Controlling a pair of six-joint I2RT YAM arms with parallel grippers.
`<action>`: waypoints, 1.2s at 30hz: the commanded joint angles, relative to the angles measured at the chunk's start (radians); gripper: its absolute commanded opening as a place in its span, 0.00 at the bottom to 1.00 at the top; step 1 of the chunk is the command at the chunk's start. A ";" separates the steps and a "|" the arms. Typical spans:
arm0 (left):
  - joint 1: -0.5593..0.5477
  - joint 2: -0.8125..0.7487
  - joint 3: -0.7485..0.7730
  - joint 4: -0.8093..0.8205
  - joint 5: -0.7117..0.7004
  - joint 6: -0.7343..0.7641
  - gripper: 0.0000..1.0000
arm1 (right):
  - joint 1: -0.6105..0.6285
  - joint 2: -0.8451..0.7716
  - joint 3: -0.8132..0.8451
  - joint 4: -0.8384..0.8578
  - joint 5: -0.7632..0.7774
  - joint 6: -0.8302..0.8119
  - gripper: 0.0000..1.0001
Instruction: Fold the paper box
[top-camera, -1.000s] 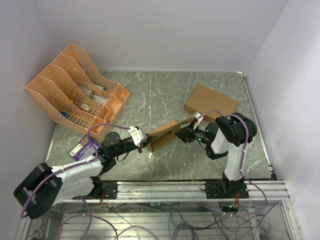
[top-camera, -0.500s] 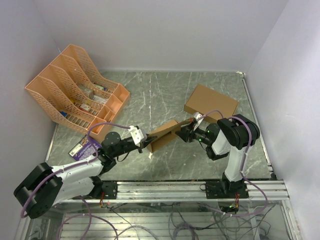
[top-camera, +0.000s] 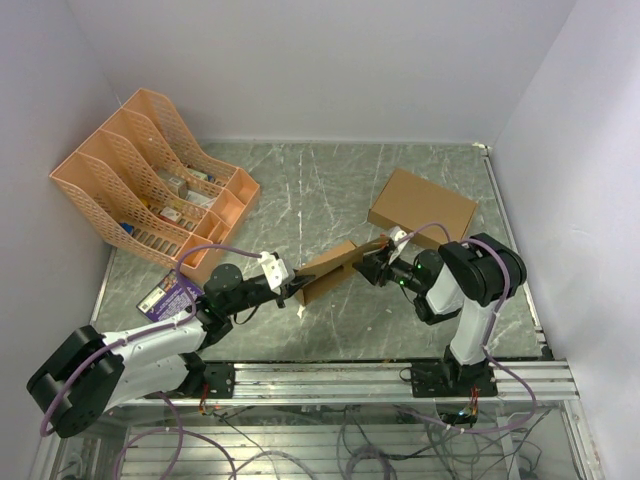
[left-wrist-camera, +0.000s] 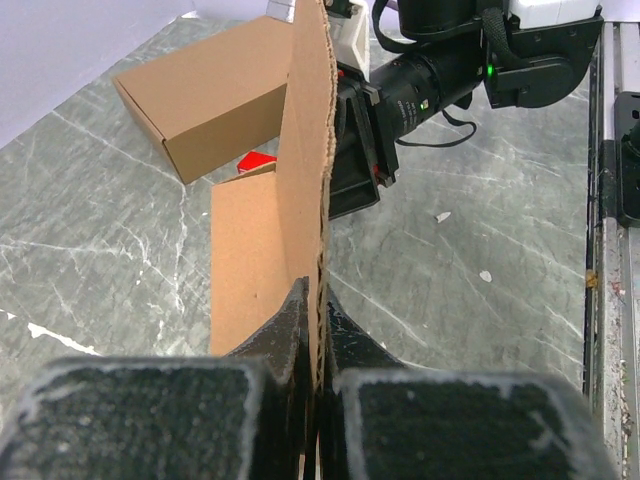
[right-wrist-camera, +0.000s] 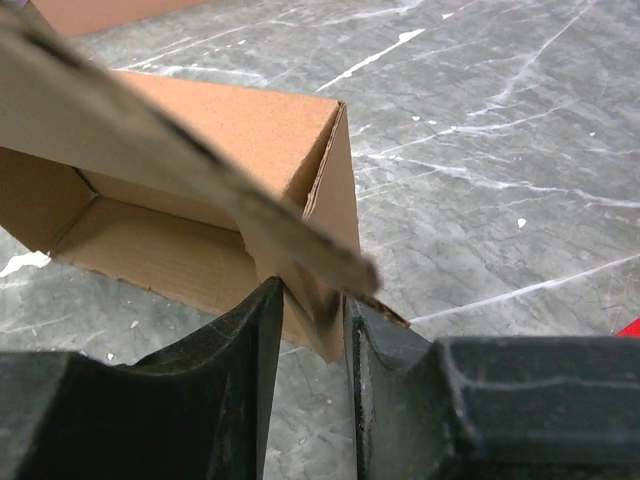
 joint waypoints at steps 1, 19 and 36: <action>-0.007 0.012 0.011 -0.065 0.021 -0.025 0.07 | 0.007 -0.032 -0.002 0.294 0.017 -0.013 0.32; -0.008 0.036 0.011 -0.043 0.016 -0.033 0.07 | 0.043 0.026 0.050 0.294 0.026 -0.027 0.28; -0.007 0.017 0.011 -0.037 0.002 -0.050 0.07 | 0.059 0.058 0.081 0.292 0.063 0.014 0.22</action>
